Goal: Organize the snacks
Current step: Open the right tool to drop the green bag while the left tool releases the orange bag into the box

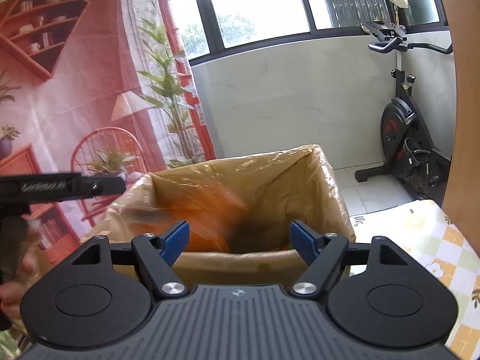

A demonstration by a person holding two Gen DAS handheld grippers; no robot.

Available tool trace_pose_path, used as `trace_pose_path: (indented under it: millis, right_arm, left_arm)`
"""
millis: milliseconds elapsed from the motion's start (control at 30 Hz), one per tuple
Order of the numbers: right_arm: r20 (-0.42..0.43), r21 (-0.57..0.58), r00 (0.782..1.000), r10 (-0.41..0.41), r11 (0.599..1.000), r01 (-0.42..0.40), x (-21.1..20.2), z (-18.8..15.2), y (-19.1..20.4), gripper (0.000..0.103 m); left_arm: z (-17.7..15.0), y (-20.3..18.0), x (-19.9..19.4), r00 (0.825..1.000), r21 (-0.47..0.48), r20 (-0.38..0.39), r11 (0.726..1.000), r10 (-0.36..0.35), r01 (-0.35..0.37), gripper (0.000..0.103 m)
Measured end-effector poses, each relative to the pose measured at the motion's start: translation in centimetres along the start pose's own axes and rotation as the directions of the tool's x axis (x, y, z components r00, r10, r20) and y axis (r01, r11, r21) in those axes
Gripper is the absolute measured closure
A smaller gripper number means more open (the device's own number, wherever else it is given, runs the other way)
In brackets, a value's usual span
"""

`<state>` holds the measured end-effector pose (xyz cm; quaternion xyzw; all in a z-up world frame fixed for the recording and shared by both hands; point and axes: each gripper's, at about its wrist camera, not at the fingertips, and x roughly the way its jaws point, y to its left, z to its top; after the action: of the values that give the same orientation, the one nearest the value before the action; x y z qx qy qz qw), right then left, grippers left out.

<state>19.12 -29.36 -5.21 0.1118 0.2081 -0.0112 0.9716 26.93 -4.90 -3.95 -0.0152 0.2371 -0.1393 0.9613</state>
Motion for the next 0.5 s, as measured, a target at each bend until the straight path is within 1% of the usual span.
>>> trace_pose_path:
  millis: [100,267,400,500]
  right_arm:
    - [0.012,-0.009,1.000,0.003,1.000,-0.003,-1.6,-0.6,0.8,0.026]
    - [0.050,-0.039,0.999,0.008,0.999,-0.006,-4.7,-2.1,2.3,0.026]
    - [0.076,-0.023,0.997,0.019,1.000,-0.018,-6.8,-3.7,2.9,0.026]
    - [0.118,-0.027,0.993,-0.003,1.000,0.006,-8.4,-5.1,3.4,0.026]
  left_arm:
    - [-0.3,0.1,-1.6,1.000,-0.002,0.005,1.000,-0.004,0.004,0.025]
    - [-1.3,1.1,-4.9,1.000,-0.025,0.001,1.000,0.018,-0.018,0.025]
    - [-2.4,2.0,-7.9,0.999,-0.048,-0.003,0.998,0.045,-0.045,0.025]
    - [-3.7,2.9,-10.1,0.998,-0.066,0.014,0.996,0.065,-0.064,0.025]
